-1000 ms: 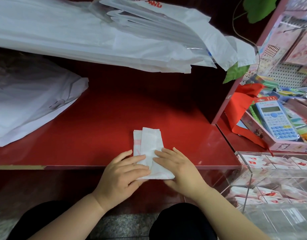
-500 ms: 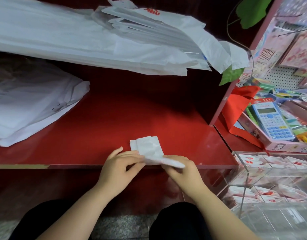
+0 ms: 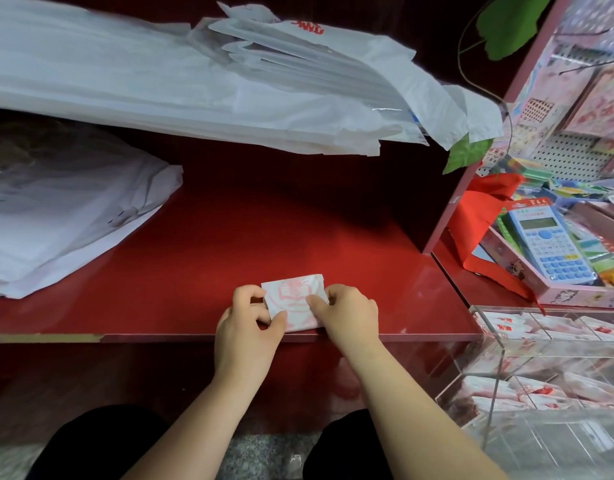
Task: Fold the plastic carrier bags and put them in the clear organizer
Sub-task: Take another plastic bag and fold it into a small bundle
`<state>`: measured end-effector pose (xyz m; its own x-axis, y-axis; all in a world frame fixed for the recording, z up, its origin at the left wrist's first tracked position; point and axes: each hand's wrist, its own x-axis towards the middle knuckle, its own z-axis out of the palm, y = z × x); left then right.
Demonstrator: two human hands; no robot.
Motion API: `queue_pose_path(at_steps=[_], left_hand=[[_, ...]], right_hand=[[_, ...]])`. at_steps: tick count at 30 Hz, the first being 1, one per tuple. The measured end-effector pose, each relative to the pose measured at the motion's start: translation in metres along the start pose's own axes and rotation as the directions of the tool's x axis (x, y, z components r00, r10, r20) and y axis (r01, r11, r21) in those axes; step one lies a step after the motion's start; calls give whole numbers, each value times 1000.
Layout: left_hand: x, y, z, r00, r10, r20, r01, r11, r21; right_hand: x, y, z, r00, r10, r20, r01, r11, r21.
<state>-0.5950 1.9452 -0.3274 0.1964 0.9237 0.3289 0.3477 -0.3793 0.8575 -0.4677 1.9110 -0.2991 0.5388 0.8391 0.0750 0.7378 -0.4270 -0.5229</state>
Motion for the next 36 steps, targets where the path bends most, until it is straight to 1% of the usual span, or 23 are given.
queue_pose_path(at_steps=[3,7,8,9,11,12,13,14,15,17,18,19,20,21,22,23,24,27,29,31,33,34,36], left_hand=[[-1,-2,0,996,88,-3,-87,992,86],[2,-7,-3,977,206,-57,-178,932,316],[3,-10,-3,961,267,-73,-221,899,378],[5,-12,-3,932,357,-60,-300,855,424],[10,-19,-1,844,531,78,-507,739,444],[13,-18,-2,805,559,198,-583,684,438],[16,-14,-3,782,523,339,-623,642,448],[19,-9,-6,767,401,500,-630,615,474],[21,-1,-8,739,276,615,-629,611,481],[26,-1,-11,726,160,668,-601,620,504],[28,-3,-11,713,182,677,-614,629,477],[31,-3,-13,685,229,691,-660,597,456],[31,-2,-16,668,257,699,-690,565,452],[32,-10,-15,662,345,665,-718,548,430],[33,-18,-15,652,439,618,-736,562,377],[32,-24,-14,629,504,592,-751,591,295],[32,-27,-14,611,561,558,-767,595,242],[29,-26,-12,597,648,474,-791,575,209],[26,-22,-9,602,674,427,-785,599,161],[26,-15,-6,606,688,400,-779,616,120],[25,-3,-1,605,689,400,-774,626,92],[24,5,2,612,681,403,-761,645,65],[21,20,10,661,628,410,-695,718,20]], right_hand=[[2,-3,2,1000,19,-19,-20,998,-62],[4,-3,5,999,32,-38,-35,994,-101],[4,-4,6,998,19,-53,-25,993,-113],[3,-5,8,997,9,-73,-18,992,-125],[1,-6,9,994,2,-106,-19,988,-156],[0,-7,10,994,-4,-113,-16,983,-183],[-1,-6,11,992,-14,-126,-12,979,-203],[-2,-5,11,989,-27,-142,-4,978,-209],[-2,-4,11,987,-31,-154,-1,979,-204],[-3,-2,11,985,-44,-166,18,988,-153],[-4,-1,12,984,-55,-168,34,991,-127],[-5,1,13,982,-69,-178,52,994,-98],[-7,2,13,977,-88,-195,75,995,-71],[-8,5,12,972,-99,-211,91,995,-49],[-10,8,9,970,-105,-218,100,994,-36],[-11,11,6,971,-111,-210,106,994,-37],[-13,15,3,976,-117,-184,109,993,-53],[-20,25,-4,978,-164,-132,155,985,-76],[-25,27,-9,973,-185,-141,183,983,-28],[-34,25,-20,971,-207,-120,221,969,114],[-46,25,-35,969,-245,-9,237,927,291],[-52,26,-44,967,-249,50,215,909,358],[-61,35,-60,966,-219,134,143,892,429]])
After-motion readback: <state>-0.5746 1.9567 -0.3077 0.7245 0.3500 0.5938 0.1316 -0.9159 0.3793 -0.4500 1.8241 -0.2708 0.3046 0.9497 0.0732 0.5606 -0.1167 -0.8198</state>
